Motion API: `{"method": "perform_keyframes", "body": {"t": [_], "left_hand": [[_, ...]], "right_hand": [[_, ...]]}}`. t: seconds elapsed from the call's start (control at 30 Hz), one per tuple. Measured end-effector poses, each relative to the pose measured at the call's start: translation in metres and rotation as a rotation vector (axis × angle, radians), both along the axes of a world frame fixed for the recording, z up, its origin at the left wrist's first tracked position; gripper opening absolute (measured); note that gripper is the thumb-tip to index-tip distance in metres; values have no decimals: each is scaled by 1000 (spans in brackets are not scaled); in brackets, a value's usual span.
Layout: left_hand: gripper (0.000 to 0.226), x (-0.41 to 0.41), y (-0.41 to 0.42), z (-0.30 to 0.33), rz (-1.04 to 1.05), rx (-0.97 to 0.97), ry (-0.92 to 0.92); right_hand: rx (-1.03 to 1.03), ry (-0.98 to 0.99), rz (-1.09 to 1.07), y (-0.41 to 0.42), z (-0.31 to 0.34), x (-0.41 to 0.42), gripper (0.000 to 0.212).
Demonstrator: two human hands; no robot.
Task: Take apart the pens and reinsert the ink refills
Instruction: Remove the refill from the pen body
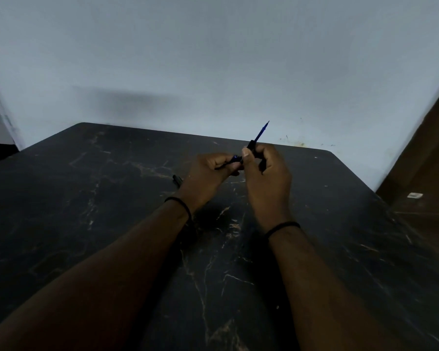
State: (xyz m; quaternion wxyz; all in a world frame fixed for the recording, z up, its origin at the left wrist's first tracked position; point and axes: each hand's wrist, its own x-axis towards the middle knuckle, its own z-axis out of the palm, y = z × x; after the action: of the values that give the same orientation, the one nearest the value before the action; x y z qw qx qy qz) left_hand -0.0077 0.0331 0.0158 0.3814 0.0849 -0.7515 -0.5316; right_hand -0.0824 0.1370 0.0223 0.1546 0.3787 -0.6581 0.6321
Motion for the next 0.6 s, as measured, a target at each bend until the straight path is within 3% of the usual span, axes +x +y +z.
{"method": "perform_keyframes", "body": {"t": [0.13,0.27,0.33,0.43,0.6], "left_hand": [[26,2,-3,3,29,243,2],[30,6,-13,7,23,517,134],[32,8,-18,7,2,628,188],[34,9,-21,7,-25,725,244],[36,9,-21,7,-19,776,261]], "right_hand": [[-41,-12,-8,-1,-1,-1,12],[168,107,11,-3,-10,-1,7],[242,135,27,-5,-16,-1,18],[283,169,29,-7,-21,-5,31],[288,171,41,-8,-21,-5,26]]}}
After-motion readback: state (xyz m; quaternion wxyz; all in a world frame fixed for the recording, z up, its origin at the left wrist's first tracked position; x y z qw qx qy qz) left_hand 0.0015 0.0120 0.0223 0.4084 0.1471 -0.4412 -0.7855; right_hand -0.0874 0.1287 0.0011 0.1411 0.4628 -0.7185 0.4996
